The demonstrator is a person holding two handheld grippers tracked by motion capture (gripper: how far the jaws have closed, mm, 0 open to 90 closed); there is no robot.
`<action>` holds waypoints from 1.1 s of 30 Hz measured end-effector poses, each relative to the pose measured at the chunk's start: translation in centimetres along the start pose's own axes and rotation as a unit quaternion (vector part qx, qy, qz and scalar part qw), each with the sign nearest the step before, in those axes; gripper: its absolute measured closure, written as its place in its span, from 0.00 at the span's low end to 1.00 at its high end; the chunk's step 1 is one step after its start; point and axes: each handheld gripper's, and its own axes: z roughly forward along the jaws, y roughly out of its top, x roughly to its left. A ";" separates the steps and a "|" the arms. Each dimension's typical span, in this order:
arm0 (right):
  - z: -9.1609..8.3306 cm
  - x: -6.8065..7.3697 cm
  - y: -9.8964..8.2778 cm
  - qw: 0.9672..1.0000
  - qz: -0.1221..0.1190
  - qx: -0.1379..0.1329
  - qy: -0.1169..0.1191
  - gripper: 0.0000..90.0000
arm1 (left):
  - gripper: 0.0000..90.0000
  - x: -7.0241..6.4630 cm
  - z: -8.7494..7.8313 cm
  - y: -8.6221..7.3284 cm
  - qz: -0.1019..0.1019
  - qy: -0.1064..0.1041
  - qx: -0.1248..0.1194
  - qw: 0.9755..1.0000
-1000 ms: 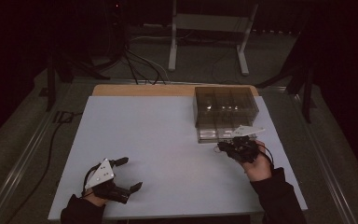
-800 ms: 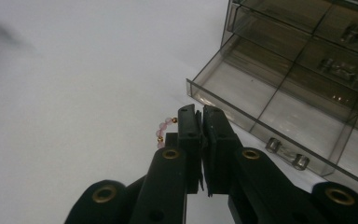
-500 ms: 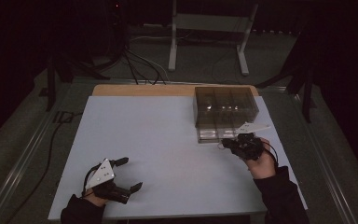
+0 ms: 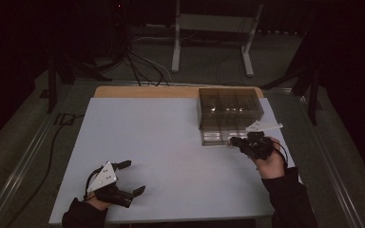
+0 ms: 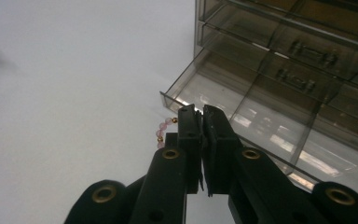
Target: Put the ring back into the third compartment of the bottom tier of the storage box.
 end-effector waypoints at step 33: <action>-2.0 -3.7 0.9 0.998 0.043 -0.017 -0.048 0.96 | 0.01 0.0 0.0 0.0 -0.001 0.002 -0.003 1.000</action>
